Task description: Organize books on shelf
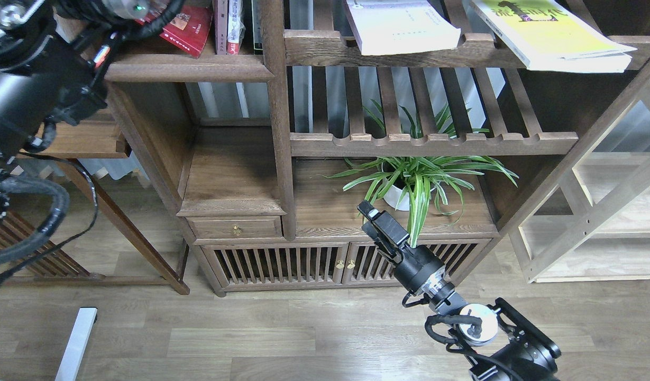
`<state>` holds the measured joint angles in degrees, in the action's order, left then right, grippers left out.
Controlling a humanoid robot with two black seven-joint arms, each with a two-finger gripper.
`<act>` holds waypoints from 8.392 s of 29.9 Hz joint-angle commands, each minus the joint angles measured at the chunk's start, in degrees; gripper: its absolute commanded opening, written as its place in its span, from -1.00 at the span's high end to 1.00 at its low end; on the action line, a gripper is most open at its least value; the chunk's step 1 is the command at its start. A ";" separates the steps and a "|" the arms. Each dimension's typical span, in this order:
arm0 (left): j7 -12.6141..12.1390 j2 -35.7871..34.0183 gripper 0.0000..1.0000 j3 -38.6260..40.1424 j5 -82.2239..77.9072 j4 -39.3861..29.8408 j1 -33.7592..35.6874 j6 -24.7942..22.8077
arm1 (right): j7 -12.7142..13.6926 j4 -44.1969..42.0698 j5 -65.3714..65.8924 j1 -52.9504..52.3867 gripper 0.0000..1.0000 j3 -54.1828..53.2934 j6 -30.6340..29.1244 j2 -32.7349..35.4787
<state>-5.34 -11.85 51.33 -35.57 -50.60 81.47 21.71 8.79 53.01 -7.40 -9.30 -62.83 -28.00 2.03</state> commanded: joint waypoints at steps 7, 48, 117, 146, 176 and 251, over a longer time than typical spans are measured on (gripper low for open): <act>0.24 -5.56 -0.89 2.28 1.73 -6.35 -2.54 -1.05 | -0.09 -0.28 -0.07 -0.28 -0.97 -0.54 0.00 -0.71; 12.02 -14.44 -0.98 10.54 32.67 -11.98 -27.58 -49.71 | -0.18 2.09 -0.68 -8.88 -0.99 -11.78 0.00 -1.94; 8.68 1.56 -0.95 1.84 33.37 -24.19 -50.36 -49.71 | 0.61 7.72 -1.74 -25.33 -0.36 -17.24 20.97 6.32; 8.68 0.95 -0.97 1.66 33.37 -24.19 -50.36 -49.71 | 0.61 9.39 -4.55 -17.24 0.93 -17.95 2.96 5.27; 8.77 2.88 -0.98 1.40 38.73 -23.05 -49.39 -49.71 | 0.61 16.60 -9.30 -9.07 0.91 -17.24 0.00 -2.03; -18.65 -1.16 -0.93 0.70 58.60 -18.48 -32.52 -45.27 | 0.70 18.44 -8.86 -9.68 0.91 -9.77 0.00 -2.03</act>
<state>-23.23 -13.04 52.11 22.90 -69.78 47.76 -25.12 9.42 71.41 -16.28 -18.96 -72.65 -28.00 0.00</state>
